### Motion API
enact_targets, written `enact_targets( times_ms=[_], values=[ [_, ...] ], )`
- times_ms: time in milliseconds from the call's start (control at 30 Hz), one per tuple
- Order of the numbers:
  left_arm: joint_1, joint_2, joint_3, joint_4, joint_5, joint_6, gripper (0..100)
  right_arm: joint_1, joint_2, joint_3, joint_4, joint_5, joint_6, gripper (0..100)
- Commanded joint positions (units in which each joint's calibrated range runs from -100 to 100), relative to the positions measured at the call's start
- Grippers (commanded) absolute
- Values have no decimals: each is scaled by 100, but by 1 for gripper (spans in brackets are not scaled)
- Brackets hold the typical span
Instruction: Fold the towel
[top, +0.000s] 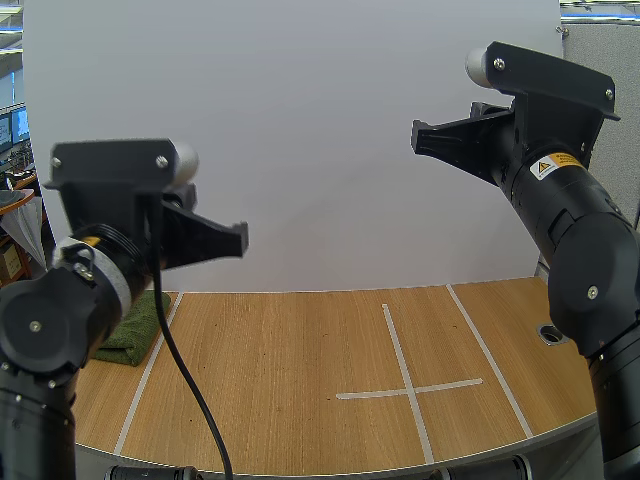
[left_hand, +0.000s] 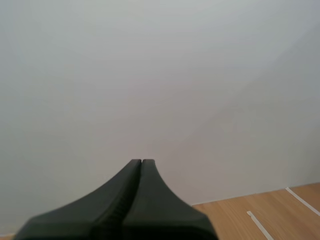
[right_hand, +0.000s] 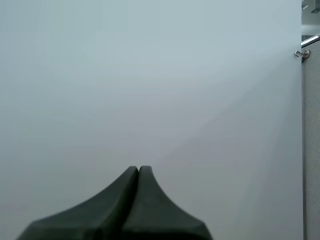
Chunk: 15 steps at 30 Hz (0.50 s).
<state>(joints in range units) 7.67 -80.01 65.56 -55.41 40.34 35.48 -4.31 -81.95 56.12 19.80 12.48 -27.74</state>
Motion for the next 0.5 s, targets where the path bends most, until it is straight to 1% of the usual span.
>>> enact_targets(
  times_ms=[0,67,133,333,467],
  values=[
    [383,146,53,-652,1438,235,0,9,-63,-4,-2,-305,9,0],
    [441,146,53,-661,1825,428,0,16,-63,-4,-2,-305,-27,0],
    [494,146,53,-591,1862,549,0,16,-63,-4,-2,-305,-93,0],
    [663,146,53,-499,1951,570,0,16,-63,-4,-2,-305,-171,0],
    [720,146,53,-510,2188,688,0,16,-63,-4,-2,-305,-171,0]
  ],
)
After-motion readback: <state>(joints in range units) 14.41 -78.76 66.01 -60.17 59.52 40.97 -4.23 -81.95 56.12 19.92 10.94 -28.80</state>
